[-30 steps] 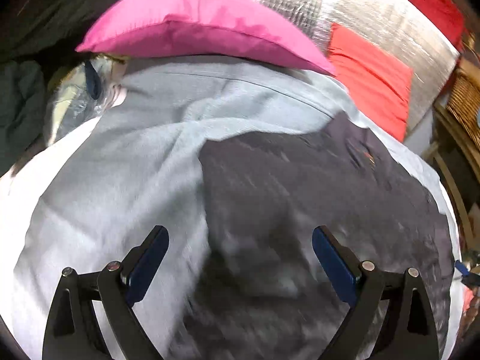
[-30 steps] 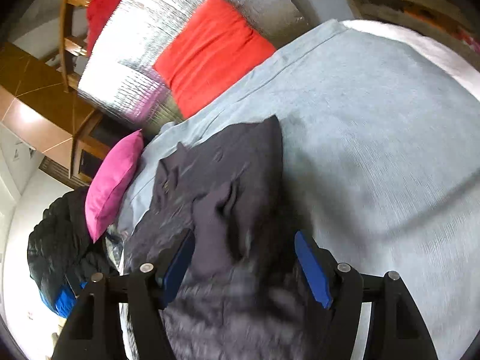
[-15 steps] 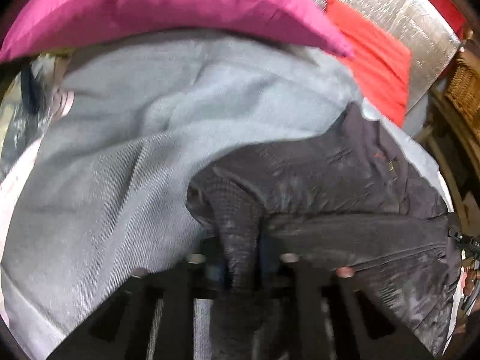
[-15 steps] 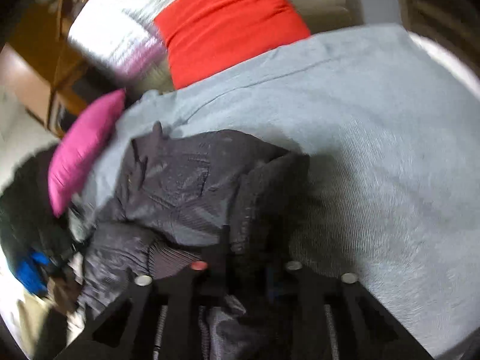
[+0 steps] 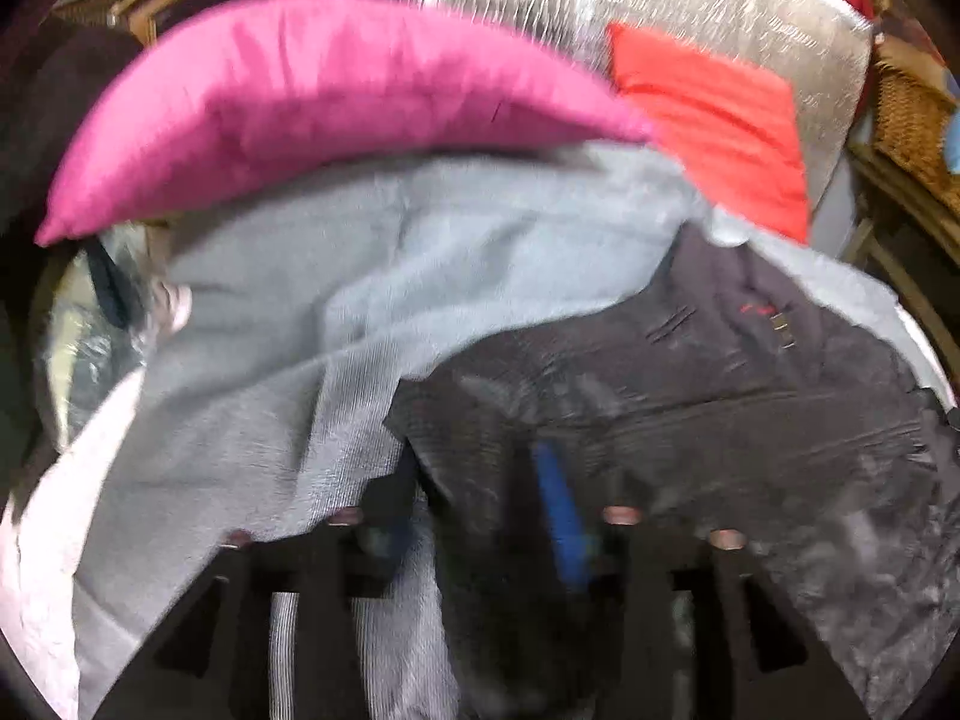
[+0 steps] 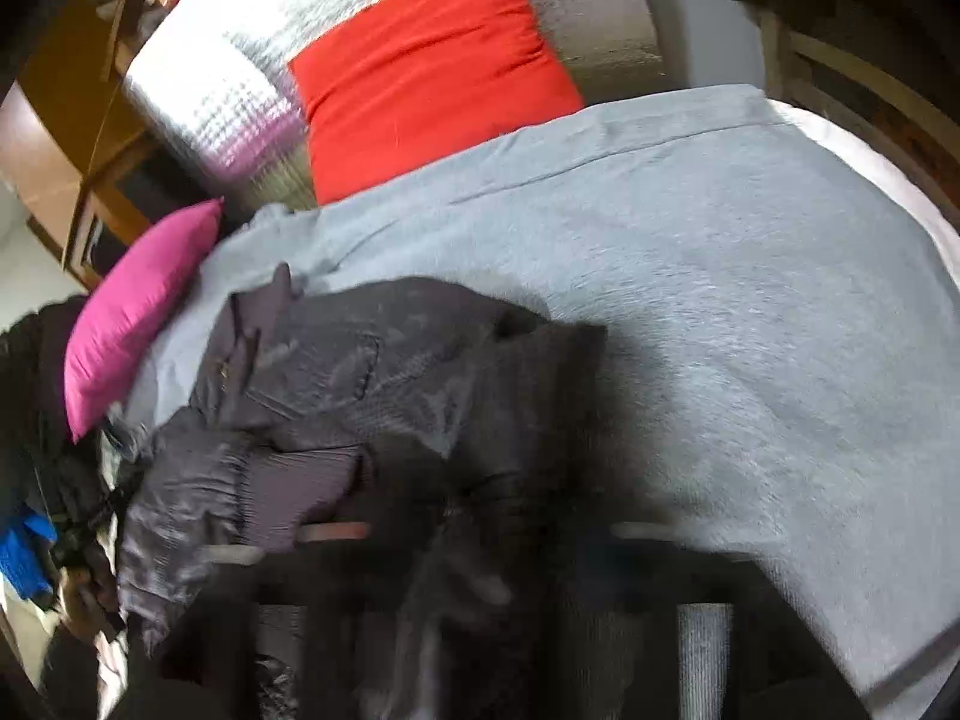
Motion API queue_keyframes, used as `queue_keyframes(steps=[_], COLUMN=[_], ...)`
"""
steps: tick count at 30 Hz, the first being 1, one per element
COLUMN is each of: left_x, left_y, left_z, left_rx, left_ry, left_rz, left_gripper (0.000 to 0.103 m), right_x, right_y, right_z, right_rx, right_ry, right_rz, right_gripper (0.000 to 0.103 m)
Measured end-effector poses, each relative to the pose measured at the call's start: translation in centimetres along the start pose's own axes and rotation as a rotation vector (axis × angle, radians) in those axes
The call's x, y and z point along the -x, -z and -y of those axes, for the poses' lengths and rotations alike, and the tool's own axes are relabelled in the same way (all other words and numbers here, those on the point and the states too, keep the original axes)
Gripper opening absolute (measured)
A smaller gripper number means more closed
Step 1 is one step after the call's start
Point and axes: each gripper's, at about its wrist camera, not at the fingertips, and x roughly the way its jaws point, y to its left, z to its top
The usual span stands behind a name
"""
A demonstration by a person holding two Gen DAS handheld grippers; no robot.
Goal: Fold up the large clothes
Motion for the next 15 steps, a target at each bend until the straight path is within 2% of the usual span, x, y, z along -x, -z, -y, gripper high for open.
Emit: queue_keyframes(steps=[3, 5, 6, 9, 11, 12, 13, 14, 15], left_x=[4.0, 5.7, 6.3, 6.0, 4.1, 1.4, -0.3, -0.7, 0.3], left_y=[0.4, 0.6, 0.8, 1.3, 2.5, 3.5, 4.4, 4.9, 4.9], left_z=[1.9, 3.0, 4.0, 6.8, 8.7, 9.8, 10.1, 10.1, 10.2], left_rx=[-0.071, -0.093, -0.086, -0.083, -0.096, -0.111, -0.106, -0.083, -0.074], left_ry=[0.000, 0.011, 0.042, 0.130, 0.145, 0.135, 0.139, 0.133, 0.108], left_rz=[0.109, 0.148, 0.156, 0.110, 0.034, -0.095, -0.184, -0.183, -0.137], left_gripper=[0.065, 0.069, 0.072, 0.073, 0.073, 0.073, 0.075, 0.075, 0.075], right_x=[2.6, 4.7, 5.7, 5.2, 3.8, 2.2, 0.6, -1.8, -2.7], right_y=[0.5, 0.9, 1.2, 1.8, 2.7, 3.4, 3.9, 4.6, 5.2], right_z=[-1.0, -2.0, -2.9, -6.6, -8.5, -9.2, -9.3, -8.7, -8.2], right_rx=[0.019, 0.027, 0.034, 0.063, 0.078, 0.083, 0.085, 0.065, 0.031], right_ry=[-0.016, -0.010, -0.057, -0.227, -0.276, -0.282, -0.238, -0.155, -0.130], right_rz=[0.075, 0.137, 0.153, 0.086, 0.029, -0.021, -0.061, -0.134, -0.143], right_gripper=[0.085, 0.084, 0.085, 0.084, 0.085, 0.084, 0.083, 0.081, 0.080])
